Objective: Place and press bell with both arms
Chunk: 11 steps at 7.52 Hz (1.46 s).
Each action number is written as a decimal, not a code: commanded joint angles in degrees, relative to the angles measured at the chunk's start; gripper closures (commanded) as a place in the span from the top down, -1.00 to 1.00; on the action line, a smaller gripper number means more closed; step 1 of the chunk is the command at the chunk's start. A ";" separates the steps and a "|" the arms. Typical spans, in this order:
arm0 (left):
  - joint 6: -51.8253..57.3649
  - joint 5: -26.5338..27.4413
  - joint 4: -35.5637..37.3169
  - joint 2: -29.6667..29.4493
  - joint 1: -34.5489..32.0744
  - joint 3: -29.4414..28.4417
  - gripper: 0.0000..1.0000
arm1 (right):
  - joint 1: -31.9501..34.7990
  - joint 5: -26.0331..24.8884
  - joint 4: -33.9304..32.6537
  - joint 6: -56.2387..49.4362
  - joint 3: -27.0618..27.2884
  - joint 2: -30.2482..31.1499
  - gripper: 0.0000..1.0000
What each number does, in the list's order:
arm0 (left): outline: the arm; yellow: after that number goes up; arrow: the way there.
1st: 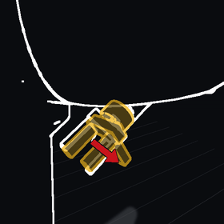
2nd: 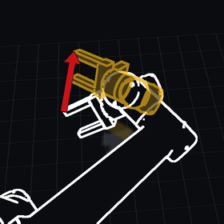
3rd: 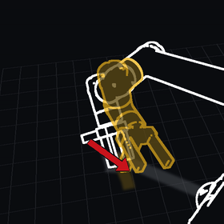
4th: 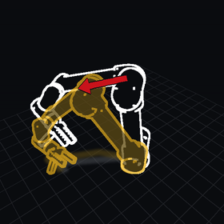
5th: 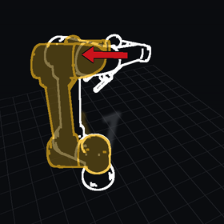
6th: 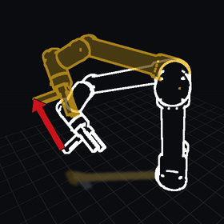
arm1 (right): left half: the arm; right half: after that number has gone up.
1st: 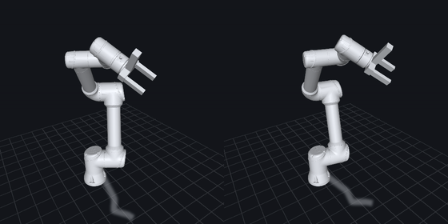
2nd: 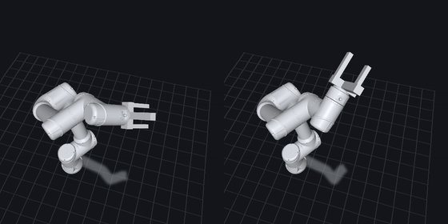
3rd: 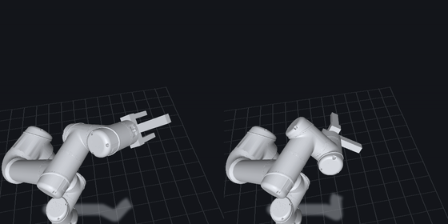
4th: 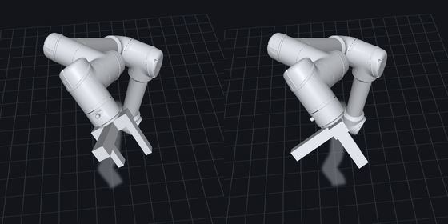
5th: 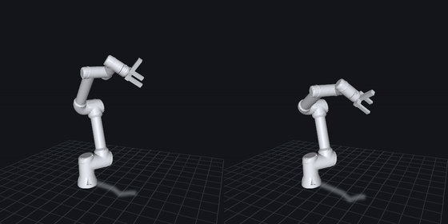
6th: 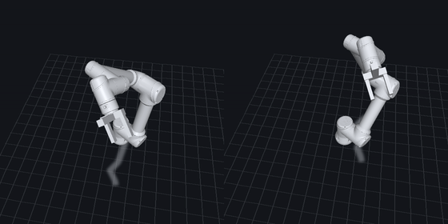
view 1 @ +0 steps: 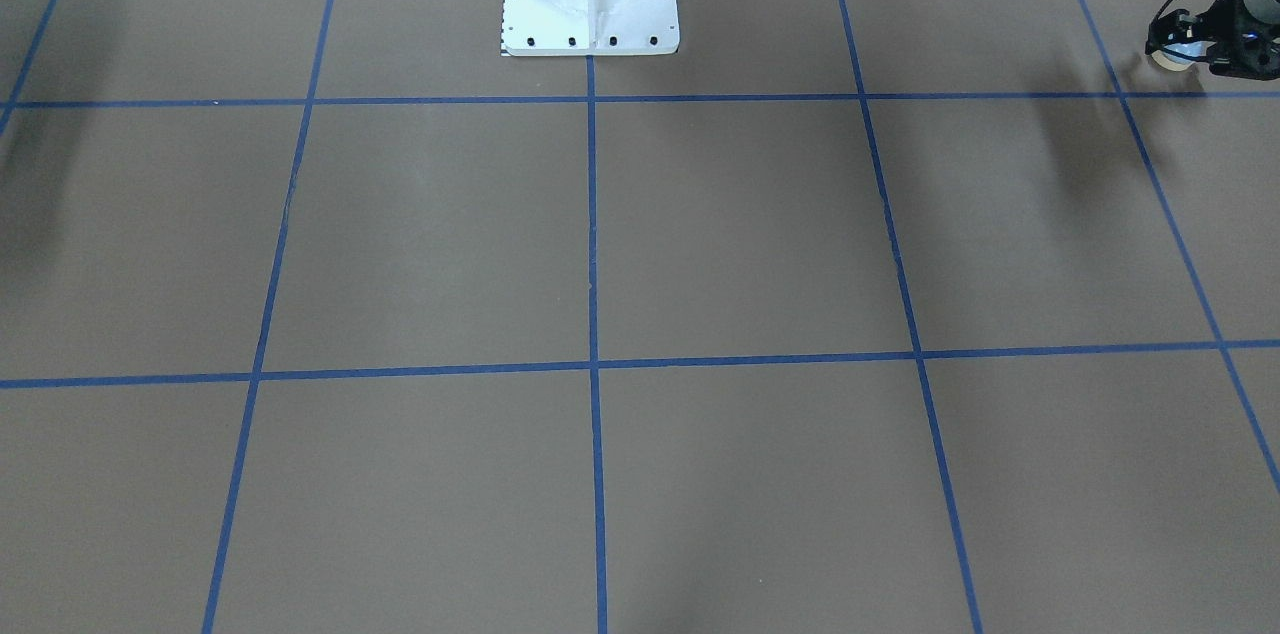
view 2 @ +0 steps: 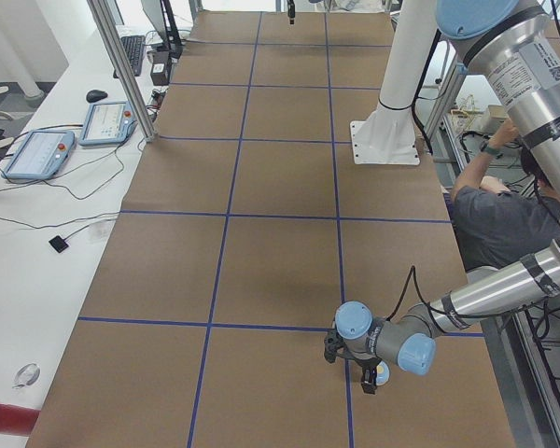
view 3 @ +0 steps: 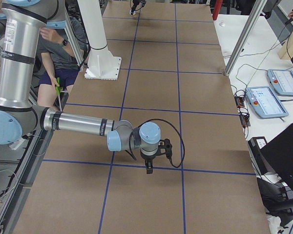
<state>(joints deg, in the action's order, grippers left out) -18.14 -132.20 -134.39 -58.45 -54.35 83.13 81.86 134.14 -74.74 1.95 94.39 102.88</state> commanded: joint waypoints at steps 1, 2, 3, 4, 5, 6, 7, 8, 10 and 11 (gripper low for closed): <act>0.12 -0.07 0.00 0.00 0.74 -0.69 0.98 | -0.04 0.07 0.03 -0.01 0.00 0.04 1.00; 0.29 -0.07 0.00 0.00 0.83 -0.87 0.96 | -0.04 0.16 0.03 -0.10 0.00 -0.05 1.00; 0.90 -0.07 -0.09 0.00 1.00 -0.87 0.96 | -0.04 0.24 0.03 -0.10 0.00 -0.05 1.00; 1.00 -0.16 -0.09 0.00 1.00 -0.87 0.96 | -0.04 0.33 0.03 -0.10 0.00 0.04 1.00; 1.00 -0.16 -0.17 0.00 1.00 -0.87 0.96 | -0.04 0.33 0.03 -0.10 0.00 0.04 1.00; 1.00 -0.68 -0.26 0.00 1.00 -0.78 0.83 | -0.04 0.33 0.03 -0.10 0.00 0.04 1.00; 1.00 -0.95 -0.18 0.00 1.09 -0.87 0.72 | -0.04 0.33 0.03 -0.10 0.00 0.04 1.00; 1.00 -1.04 -0.18 0.00 1.09 -0.87 0.72 | -0.04 0.42 0.03 -0.10 0.09 -0.05 1.00; 1.00 -1.04 -0.18 0.00 1.09 -0.96 0.73 | -0.04 0.42 0.03 -0.10 0.18 -0.05 1.00; 1.00 -1.04 -0.18 0.00 1.09 -0.96 0.73 | -0.04 0.42 0.03 -0.10 0.18 -0.05 1.00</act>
<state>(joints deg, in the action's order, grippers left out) -17.14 -133.23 -134.56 -58.47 -53.26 82.21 81.83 134.55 -74.71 1.85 94.53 102.84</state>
